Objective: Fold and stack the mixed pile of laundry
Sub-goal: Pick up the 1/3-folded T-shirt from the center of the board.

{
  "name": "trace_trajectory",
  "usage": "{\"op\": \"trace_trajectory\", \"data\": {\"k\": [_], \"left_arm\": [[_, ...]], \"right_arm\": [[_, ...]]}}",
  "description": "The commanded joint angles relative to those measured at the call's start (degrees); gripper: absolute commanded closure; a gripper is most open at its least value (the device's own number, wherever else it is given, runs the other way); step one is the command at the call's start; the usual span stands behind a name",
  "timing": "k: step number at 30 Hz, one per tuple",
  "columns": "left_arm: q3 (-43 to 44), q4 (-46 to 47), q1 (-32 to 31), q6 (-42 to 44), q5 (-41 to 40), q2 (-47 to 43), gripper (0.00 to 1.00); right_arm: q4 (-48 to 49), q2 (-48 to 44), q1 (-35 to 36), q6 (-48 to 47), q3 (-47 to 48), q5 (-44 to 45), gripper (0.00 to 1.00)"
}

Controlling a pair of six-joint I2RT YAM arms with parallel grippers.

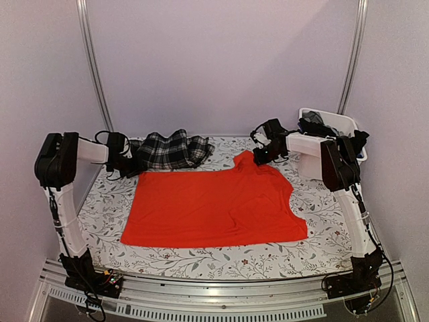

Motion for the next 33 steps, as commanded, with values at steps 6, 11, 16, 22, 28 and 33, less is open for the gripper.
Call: {"op": "trace_trajectory", "data": {"k": [6,11,16,22,28,33], "left_arm": [[-5.0,-3.3,-0.3,0.0,-2.1,-1.2,0.66],[-1.5,-3.2,-0.9,0.6,-2.0,1.3,0.74],[1.8,-4.5,-1.1,1.2,-0.6,3.2,0.85],[-0.7,-1.9,-1.2,1.4,-0.2,-0.4,1.0],[-2.3,-0.2,-1.2,2.0,-1.4,-4.1,1.0],[-3.8,0.8,-1.2,1.8,-3.0,-7.4,1.0]], "right_arm": [[-0.8,-1.4,-0.7,0.7,0.1,-0.2,1.0],[-0.8,-1.4,-0.7,0.7,0.1,-0.2,1.0],[-0.8,-1.6,-0.7,0.5,0.1,-0.1,1.0],[-0.6,-3.6,-0.7,0.7,-0.6,-0.5,1.0],[0.4,-6.8,-0.7,0.9,-2.3,-0.6,1.0],[0.3,-7.6,-0.7,0.9,-2.7,-0.6,1.0]]}}
